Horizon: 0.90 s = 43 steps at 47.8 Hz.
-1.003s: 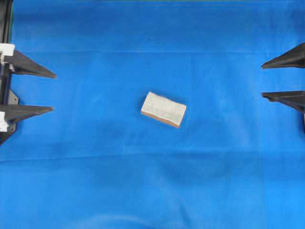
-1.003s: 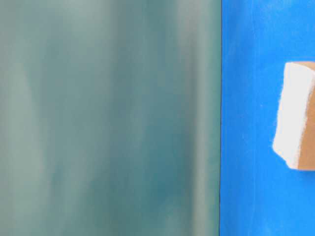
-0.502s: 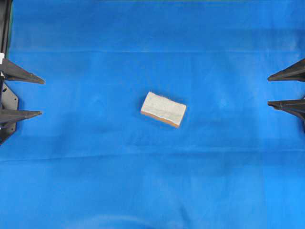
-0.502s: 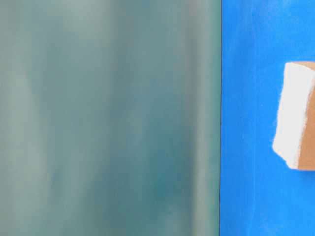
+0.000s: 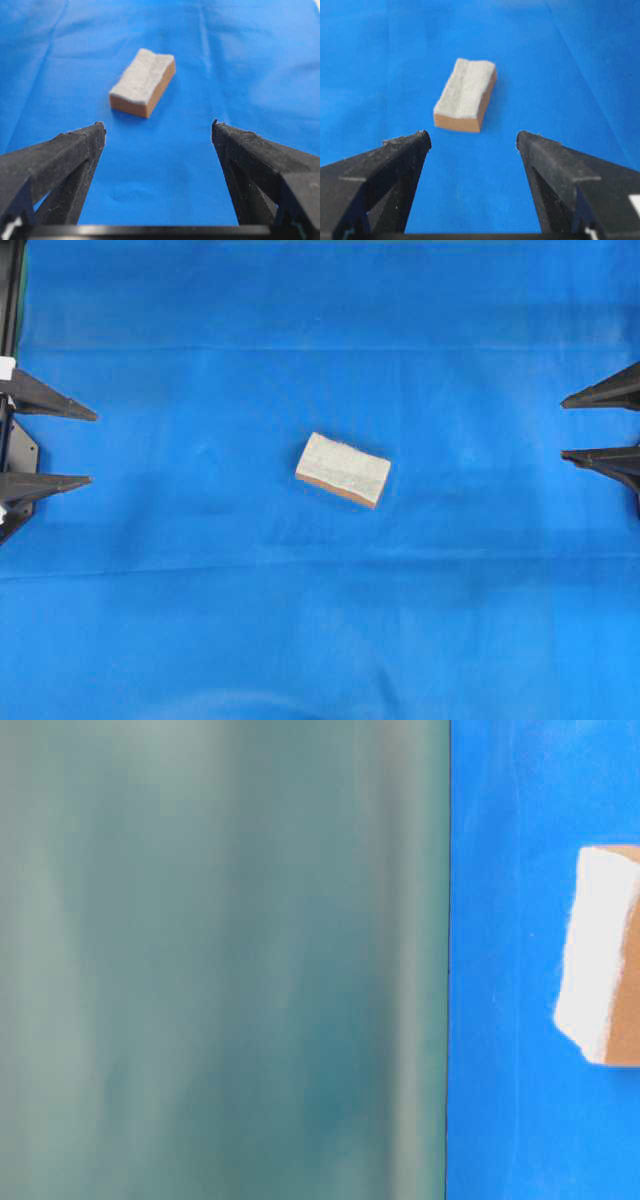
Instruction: Hand over the sponge with the left arm and wipe it with the right arm.
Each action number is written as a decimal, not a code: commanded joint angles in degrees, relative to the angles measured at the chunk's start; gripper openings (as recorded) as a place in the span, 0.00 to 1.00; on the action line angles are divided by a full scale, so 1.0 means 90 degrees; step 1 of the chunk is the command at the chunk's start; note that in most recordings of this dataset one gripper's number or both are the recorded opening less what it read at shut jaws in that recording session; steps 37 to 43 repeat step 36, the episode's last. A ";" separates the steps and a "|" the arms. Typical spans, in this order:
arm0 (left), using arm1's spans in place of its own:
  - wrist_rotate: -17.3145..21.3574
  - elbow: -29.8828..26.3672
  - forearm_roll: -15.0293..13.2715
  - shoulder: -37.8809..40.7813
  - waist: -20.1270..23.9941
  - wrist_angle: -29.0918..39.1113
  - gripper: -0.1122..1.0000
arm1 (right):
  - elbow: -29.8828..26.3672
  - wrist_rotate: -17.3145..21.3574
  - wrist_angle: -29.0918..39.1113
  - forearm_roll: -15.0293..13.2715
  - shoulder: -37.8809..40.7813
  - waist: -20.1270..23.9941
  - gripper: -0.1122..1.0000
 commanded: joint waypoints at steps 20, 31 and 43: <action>0.0000 -0.0117 -0.0010 -0.0010 -0.0010 -0.0039 0.87 | -0.0078 0.0020 -0.0049 0.0000 0.0049 -0.0010 0.74; -0.0010 -0.0117 -0.0010 -0.0020 0.0000 -0.0049 0.87 | -0.0078 0.0020 -0.0059 0.0000 0.0049 -0.0010 0.74; -0.0010 -0.0117 -0.0010 -0.0010 -0.0010 -0.0049 0.87 | -0.0078 0.0020 -0.0059 0.0000 0.0049 -0.0010 0.74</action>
